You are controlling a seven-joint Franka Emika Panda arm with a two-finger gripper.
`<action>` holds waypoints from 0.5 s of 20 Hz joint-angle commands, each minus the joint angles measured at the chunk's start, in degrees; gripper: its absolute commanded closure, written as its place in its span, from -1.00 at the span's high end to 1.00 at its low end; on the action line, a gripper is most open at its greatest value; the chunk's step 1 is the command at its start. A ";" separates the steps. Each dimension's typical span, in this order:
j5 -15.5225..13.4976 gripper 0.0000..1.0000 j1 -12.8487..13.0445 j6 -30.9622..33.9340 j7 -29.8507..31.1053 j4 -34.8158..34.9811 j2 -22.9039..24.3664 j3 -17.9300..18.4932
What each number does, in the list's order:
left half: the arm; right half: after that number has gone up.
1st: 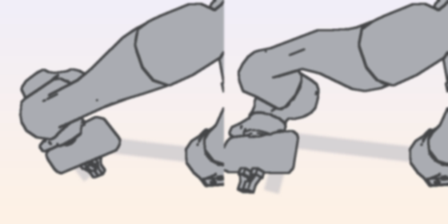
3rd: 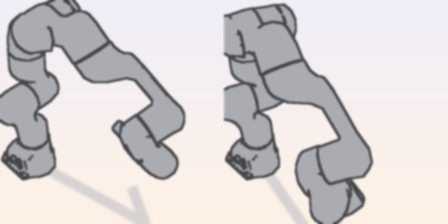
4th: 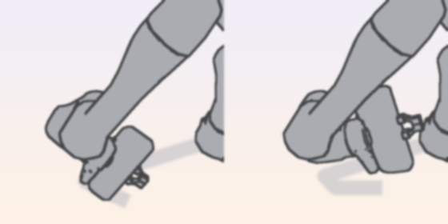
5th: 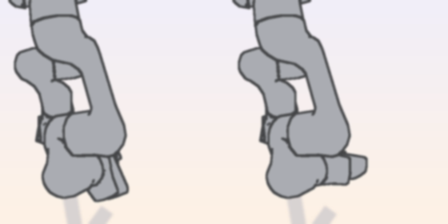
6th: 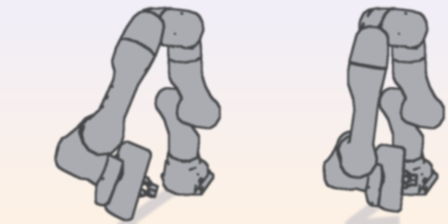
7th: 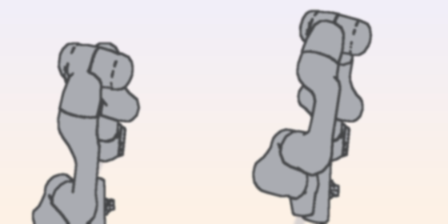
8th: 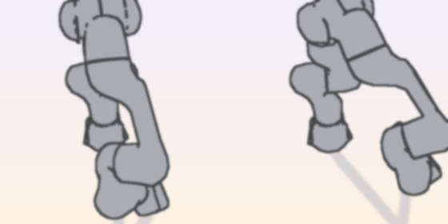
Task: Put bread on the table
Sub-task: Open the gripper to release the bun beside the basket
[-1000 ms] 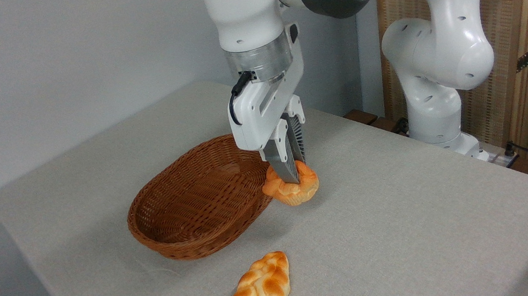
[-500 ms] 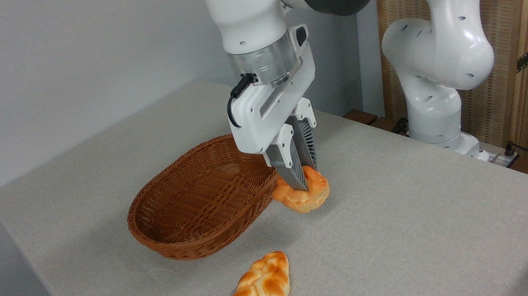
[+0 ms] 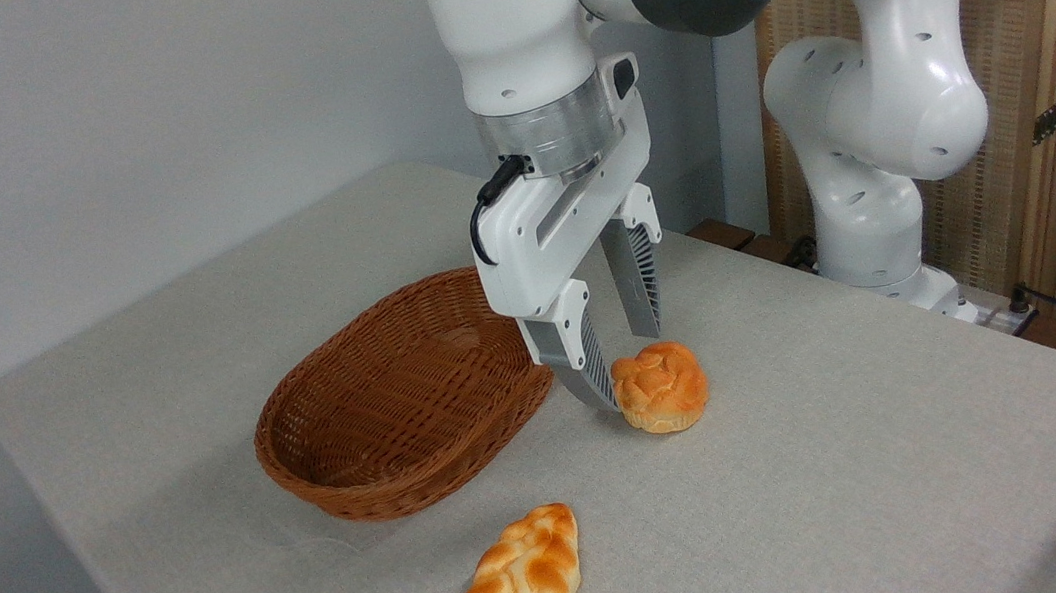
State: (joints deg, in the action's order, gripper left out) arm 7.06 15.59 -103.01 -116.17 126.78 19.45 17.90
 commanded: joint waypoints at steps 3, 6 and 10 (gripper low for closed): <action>-0.38 1.00 0.41 -0.17 12.85 -4.51 0.24 0.38; -2.39 1.00 0.41 0.70 23.94 -7.33 -0.46 -0.14; -9.77 1.00 0.32 0.88 41.68 -9.88 -0.81 -0.23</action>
State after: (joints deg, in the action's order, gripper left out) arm 2.04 15.64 -103.10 -86.39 119.55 19.51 17.55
